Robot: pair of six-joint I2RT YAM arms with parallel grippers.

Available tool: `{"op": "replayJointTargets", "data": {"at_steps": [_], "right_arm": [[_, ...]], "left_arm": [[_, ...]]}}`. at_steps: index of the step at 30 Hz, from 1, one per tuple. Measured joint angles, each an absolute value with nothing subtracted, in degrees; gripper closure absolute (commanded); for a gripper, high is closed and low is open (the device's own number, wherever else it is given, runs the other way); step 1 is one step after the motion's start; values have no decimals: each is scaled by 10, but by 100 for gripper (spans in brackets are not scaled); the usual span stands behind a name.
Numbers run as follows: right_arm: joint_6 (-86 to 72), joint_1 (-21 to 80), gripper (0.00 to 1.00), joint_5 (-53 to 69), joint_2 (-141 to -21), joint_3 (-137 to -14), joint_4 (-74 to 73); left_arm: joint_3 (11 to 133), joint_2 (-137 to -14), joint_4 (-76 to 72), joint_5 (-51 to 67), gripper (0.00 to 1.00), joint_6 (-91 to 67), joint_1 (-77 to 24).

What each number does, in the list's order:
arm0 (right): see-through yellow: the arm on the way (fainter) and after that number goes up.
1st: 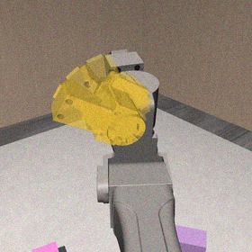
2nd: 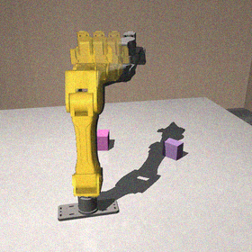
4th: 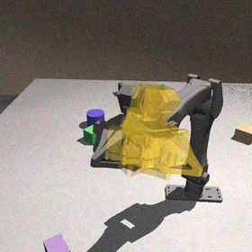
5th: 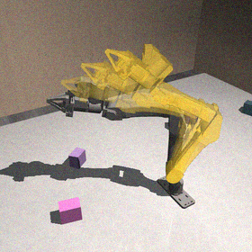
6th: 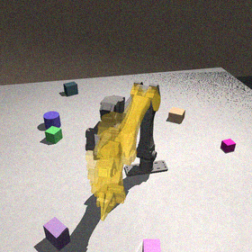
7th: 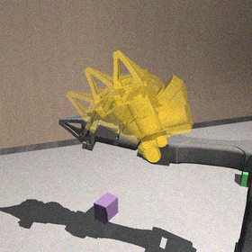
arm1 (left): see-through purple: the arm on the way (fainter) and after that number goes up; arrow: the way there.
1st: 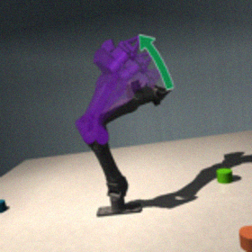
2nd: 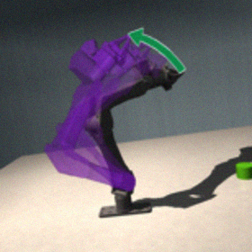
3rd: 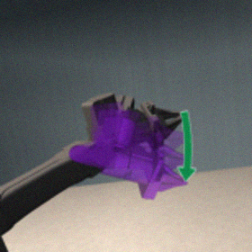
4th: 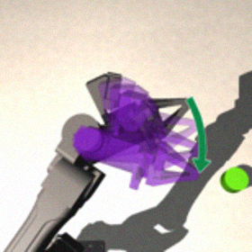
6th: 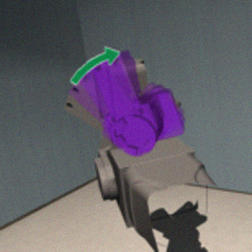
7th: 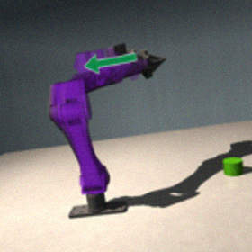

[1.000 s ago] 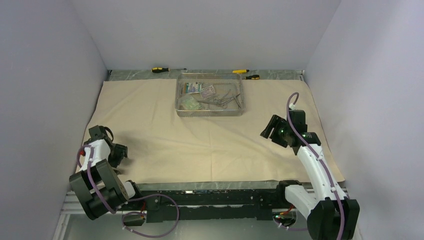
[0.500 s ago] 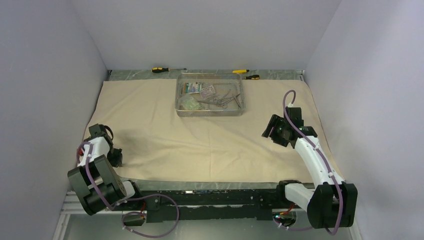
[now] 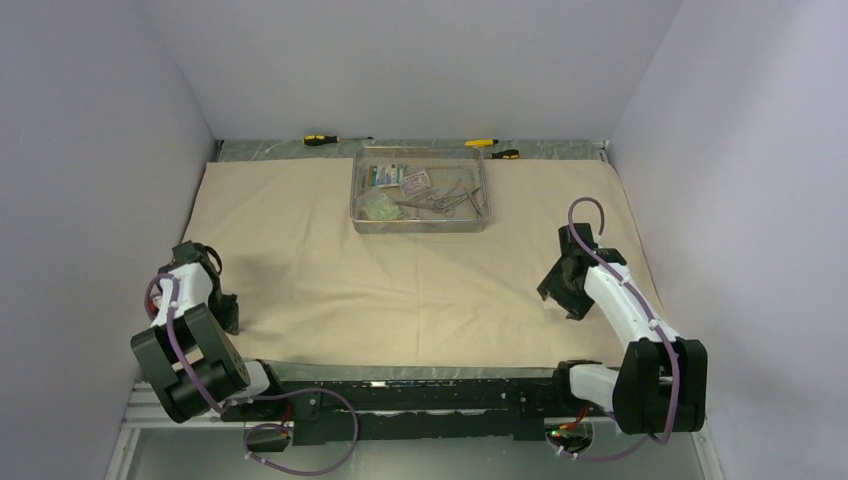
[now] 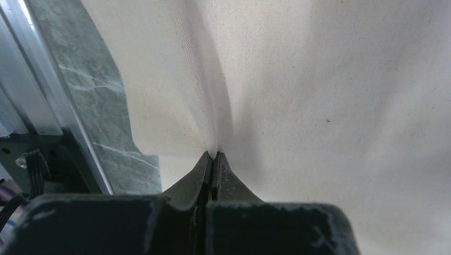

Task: Open and lay out the surgical kit
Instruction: Smooth out the surgical kit at the center of the board.

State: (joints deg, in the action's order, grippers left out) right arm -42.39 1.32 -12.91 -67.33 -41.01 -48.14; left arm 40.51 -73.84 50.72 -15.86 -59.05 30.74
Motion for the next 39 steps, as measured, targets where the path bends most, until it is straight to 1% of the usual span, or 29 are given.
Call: {"op": "replayJointTargets", "data": {"at_steps": [7, 8, 9, 10, 11, 12, 13, 14, 16, 19, 24, 27, 30, 32, 35, 39], "right_arm": [[-484, -8, 36, -135, -701, -378, -507], [-492, -12, 36, -136, -709, -376, -513], [-499, -16, 36, -137, -716, -375, -519], [-505, -18, 36, -138, -722, -375, -523], [-511, -20, 36, -140, -727, -375, -526], [-517, -22, 37, -141, -729, -375, -529], [-520, -23, 38, -142, -730, -375, -531], [-525, -23, 38, -145, -730, -375, -535], [-530, -23, 39, -148, -729, -376, -543], [-529, -23, 40, -150, -719, -392, -558], [-493, -16, 39, -129, -684, -452, -541], [-459, 3, 37, -88, -672, -458, -506], [-430, 48, 33, -50, -681, -458, -478], [-418, 81, 32, -39, -693, -458, -462], [-408, 114, 31, -39, -714, -458, -451], [-404, 126, 32, -49, -752, -471, -447]], "left_arm": [[441, -792, 535, -175, 100, -590, 320], [443, -796, 535, -176, 95, -587, 322], [444, -797, 536, -178, 87, -583, 322], [445, -797, 538, -179, 72, -579, 322], [446, -797, 540, -179, 53, -576, 322], [449, -797, 543, -186, 40, -570, 322], [451, -797, 546, -192, 33, -561, 324], [454, -797, 551, -199, 29, -561, 326], [461, -795, 559, -204, 23, -551, 328], [482, -785, 568, -203, 19, -529, 329], [518, -745, 562, -161, 19, -480, 328], [525, -712, 552, -123, 21, -447, 319], [531, -697, 537, -76, 21, -408, 310], [538, -701, 522, -46, 19, -378, 302], [561, -724, 498, -3, 20, -329, 289], [644, -806, 471, 32, 21, -273, 271]]}}
